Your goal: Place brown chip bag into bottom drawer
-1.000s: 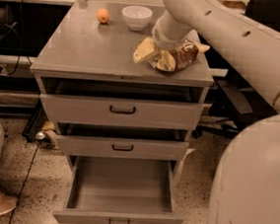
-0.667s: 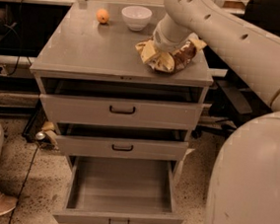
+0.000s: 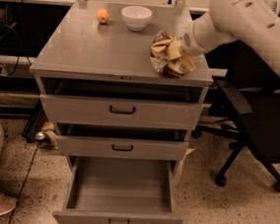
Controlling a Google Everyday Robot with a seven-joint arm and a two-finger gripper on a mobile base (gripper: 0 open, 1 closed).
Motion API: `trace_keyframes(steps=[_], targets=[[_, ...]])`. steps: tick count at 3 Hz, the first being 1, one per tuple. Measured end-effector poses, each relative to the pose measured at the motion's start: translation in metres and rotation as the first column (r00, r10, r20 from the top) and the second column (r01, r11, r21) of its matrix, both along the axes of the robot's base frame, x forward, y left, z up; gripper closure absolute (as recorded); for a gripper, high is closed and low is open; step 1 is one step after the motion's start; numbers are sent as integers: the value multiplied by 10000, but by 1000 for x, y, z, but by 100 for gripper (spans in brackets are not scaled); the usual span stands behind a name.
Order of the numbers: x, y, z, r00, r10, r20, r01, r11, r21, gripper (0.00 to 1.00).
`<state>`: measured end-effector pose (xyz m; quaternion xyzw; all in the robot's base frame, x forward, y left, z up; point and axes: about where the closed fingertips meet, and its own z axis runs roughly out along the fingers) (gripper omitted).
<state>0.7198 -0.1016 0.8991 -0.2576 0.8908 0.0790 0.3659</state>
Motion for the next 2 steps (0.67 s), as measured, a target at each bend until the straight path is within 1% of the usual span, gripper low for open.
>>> trace_keyframes(steps=[1,2], targets=[[-54,-67,38,9947,-618,819,648,9973,-348,100],[-54,-67,38,9947,-618,819,648,9973,-348,100]])
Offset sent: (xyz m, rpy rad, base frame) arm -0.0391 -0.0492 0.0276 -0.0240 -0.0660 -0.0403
